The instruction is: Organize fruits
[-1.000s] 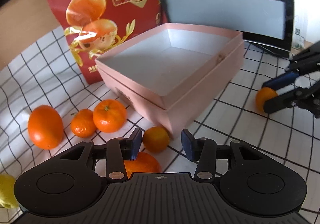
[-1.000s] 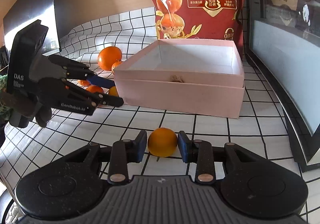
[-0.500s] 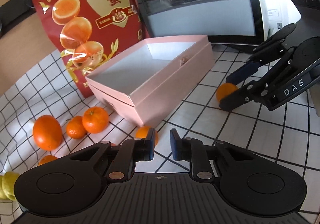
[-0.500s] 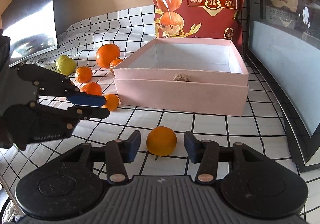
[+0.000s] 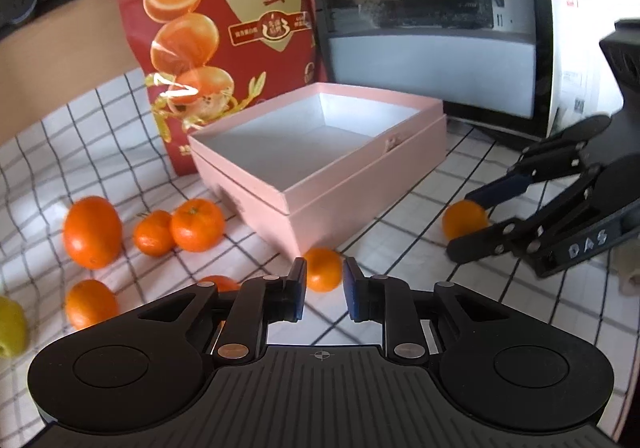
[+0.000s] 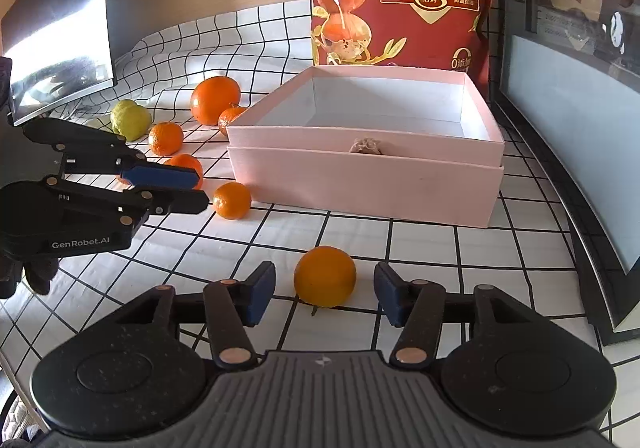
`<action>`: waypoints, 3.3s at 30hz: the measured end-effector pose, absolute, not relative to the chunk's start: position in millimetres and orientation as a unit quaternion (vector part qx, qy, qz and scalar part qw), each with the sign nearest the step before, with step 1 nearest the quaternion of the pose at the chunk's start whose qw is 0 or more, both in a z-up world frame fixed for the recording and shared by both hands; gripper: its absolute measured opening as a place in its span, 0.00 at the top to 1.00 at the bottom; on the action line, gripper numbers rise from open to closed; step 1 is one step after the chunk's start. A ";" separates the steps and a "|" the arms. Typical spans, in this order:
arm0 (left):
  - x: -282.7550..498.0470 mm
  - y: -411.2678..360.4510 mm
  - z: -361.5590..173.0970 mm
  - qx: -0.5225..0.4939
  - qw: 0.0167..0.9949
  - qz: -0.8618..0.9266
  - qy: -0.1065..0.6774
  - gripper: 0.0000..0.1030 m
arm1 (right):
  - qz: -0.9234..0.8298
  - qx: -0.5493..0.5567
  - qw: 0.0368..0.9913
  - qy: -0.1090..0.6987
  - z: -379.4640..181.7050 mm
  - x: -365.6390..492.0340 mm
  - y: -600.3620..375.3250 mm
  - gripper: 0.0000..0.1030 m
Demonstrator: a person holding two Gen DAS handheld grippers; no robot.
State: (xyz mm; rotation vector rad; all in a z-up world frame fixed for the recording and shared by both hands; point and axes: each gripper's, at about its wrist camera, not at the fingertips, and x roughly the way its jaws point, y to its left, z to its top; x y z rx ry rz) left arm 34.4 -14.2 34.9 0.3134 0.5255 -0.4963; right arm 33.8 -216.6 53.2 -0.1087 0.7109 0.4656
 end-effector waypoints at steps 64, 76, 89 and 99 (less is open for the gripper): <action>40.0 170.5 39.0 -0.243 0.962 -0.007 0.121 0.69 | 0.325 -0.073 0.881 0.337 77.5 60.7 -87.4 0.28; 48.4 161.2 35.0 -0.210 0.964 -0.004 0.164 0.69 | 0.292 -0.117 0.879 0.359 47.2 85.5 -34.2 0.52; 28.3 120.6 29.0 -0.104 0.966 -0.007 0.236 0.69 | 0.307 -0.112 0.887 0.326 81.6 20.1 -134.7 0.57; 30.9 107.3 21.9 -0.062 0.964 -0.002 0.257 0.60 | 0.200 -0.053 0.915 0.346 60.2 31.7 -214.7 0.57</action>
